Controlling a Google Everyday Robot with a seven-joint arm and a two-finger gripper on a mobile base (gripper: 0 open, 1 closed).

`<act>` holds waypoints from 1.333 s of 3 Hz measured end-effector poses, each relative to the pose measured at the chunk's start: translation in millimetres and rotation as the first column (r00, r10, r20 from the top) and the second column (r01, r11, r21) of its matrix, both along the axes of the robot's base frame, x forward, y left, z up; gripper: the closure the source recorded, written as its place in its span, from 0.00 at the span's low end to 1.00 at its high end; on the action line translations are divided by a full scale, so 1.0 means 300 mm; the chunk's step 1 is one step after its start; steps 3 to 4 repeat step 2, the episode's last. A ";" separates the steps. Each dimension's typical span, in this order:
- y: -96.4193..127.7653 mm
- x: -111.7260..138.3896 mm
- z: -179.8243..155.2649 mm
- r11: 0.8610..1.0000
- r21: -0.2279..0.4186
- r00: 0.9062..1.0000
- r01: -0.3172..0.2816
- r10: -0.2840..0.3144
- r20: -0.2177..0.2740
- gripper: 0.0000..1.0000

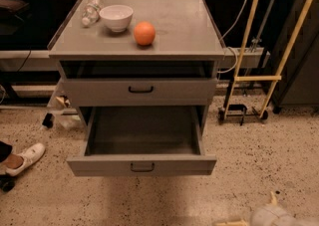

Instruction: Open middle drawer

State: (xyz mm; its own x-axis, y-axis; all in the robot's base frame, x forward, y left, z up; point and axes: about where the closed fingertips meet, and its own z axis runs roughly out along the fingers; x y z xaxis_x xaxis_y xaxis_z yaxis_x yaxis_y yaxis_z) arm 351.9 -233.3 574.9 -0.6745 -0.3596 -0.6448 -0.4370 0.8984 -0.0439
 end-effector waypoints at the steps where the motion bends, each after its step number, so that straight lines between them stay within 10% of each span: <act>1: -0.042 -0.062 0.075 0.999 -0.035 0.999 0.028 -0.027 0.036 0.00; 4: -0.040 -0.058 0.077 0.999 -0.035 0.999 0.027 -0.026 0.038 0.00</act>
Offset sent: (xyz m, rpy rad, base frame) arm -0.0223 -0.0139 0.0200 -0.0335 -0.0295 -0.0328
